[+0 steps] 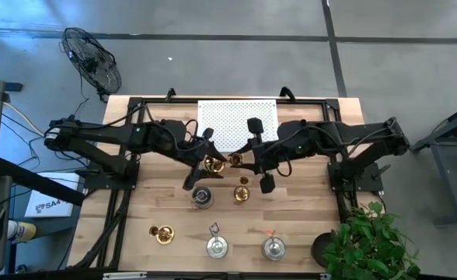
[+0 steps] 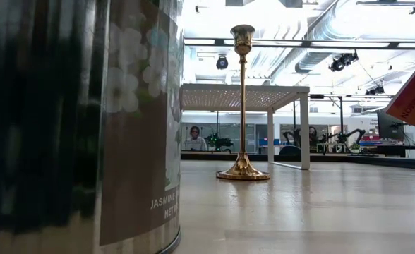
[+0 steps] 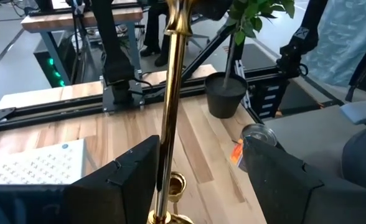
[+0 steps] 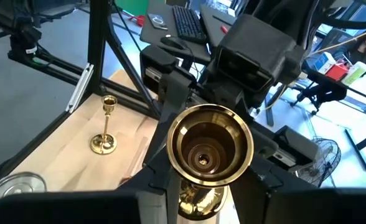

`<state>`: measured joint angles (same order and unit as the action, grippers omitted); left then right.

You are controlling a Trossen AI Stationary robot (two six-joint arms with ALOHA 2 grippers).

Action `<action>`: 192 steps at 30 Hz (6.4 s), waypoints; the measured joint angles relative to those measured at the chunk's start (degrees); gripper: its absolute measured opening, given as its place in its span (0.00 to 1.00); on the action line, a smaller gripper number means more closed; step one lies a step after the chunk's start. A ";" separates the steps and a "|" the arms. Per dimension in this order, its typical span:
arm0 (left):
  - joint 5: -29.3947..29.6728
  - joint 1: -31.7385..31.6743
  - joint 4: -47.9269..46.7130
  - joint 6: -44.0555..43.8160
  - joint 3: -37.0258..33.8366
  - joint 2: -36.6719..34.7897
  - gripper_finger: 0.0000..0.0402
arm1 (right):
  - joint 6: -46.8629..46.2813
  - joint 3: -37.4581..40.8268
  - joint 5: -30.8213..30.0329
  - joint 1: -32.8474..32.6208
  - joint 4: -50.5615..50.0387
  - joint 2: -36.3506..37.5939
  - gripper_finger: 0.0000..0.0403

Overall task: Pick & Place candle stick holders
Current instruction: Put the middle right gold candle holder on the shelf, then put the top left silver scented candle on the shelf

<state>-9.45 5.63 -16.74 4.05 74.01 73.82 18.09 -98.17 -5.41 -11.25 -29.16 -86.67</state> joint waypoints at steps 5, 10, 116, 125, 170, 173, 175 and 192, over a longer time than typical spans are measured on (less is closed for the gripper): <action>1.62 -0.01 0.83 0.09 -0.01 -0.02 0.56 | 0.00 0.00 1.01 0.00 0.00 -0.40 0.24; 5.35 0.00 0.71 0.72 -0.01 -0.02 0.52 | 0.04 0.00 1.42 0.00 -0.18 -1.17 0.24; 2.83 -39.37 52.43 -8.55 -31.55 5.05 0.02 | -13.05 4.61 -23.37 -11.63 -12.94 3.39 0.58; 5.45 -39.31 49.09 -8.79 -31.48 5.42 0.02 | -13.11 4.61 -23.32 -11.63 -12.91 3.39 0.58; 4.37 -34.82 43.18 -8.81 -31.81 4.07 0.10 | -13.14 4.61 -22.65 -11.61 -12.88 3.39 0.58; 5.34 -34.82 42.97 -8.81 -31.81 3.39 0.10 | -13.14 4.61 -22.65 -11.63 -12.90 3.39 0.58; 5.36 -34.82 43.06 -8.81 -31.79 2.73 0.10 | -13.14 4.61 -22.67 -11.63 -12.90 3.39 0.58; 4.48 -34.85 33.92 -8.61 -31.64 -4.15 0.10 | -13.16 4.61 -23.13 -11.61 -12.92 3.39 0.57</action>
<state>-4.97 -29.21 17.18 -4.56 42.37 69.67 4.93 -93.56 -28.53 -22.86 -42.09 -83.29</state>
